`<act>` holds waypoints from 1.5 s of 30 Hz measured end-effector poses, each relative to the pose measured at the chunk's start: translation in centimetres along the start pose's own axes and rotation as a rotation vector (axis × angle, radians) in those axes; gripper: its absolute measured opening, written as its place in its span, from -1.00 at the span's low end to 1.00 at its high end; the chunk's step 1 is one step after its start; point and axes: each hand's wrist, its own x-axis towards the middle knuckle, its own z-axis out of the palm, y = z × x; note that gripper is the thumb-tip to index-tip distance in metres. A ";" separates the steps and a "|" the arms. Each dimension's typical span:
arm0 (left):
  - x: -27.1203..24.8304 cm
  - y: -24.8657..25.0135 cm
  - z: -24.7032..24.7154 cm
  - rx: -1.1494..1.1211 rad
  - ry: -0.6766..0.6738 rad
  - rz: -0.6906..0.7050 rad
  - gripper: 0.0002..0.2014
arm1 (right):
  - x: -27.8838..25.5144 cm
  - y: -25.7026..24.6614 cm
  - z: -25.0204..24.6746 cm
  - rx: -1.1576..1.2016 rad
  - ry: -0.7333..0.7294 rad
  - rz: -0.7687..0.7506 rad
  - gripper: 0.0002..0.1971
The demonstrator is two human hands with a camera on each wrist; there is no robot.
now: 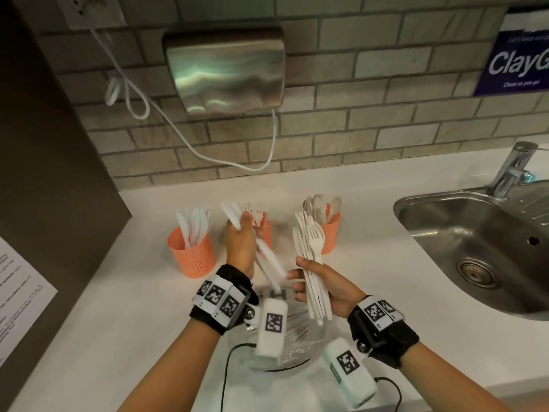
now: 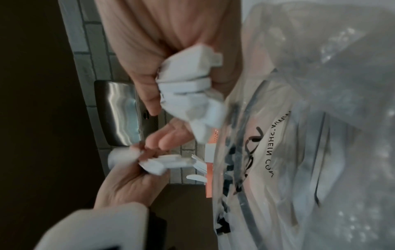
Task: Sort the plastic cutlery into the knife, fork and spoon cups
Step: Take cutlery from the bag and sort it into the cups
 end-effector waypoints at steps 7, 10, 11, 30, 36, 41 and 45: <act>-0.7 2.4 -0.8 -0.040 -0.238 -0.186 -0.91 | -0.3 -0.1 0.2 0.023 -0.090 0.016 -0.78; -1.6 2.1 -0.2 0.267 -0.309 -0.084 -0.98 | -0.1 0.0 0.4 -0.022 -0.112 0.009 -0.69; -1.9 1.9 0.1 0.305 -0.304 -0.068 -0.97 | -0.1 0.1 0.5 -0.033 -0.121 0.009 -0.66; -0.7 -0.8 1.3 0.319 -0.024 0.310 -0.79 | 0.0 0.1 0.8 0.041 -0.154 0.047 -0.85; -0.4 -1.4 1.0 0.295 -0.026 0.298 -0.81 | 0.2 0.0 0.9 0.051 -0.079 0.010 -0.78; -1.9 -1.5 1.4 0.335 -0.275 0.155 -0.86 | 0.5 -0.2 0.9 0.022 -0.060 -0.019 -0.80; -1.7 -1.5 1.5 0.252 -0.204 0.139 -0.75 | 0.2 -0.7 1.0 -0.069 -0.019 -0.034 -0.81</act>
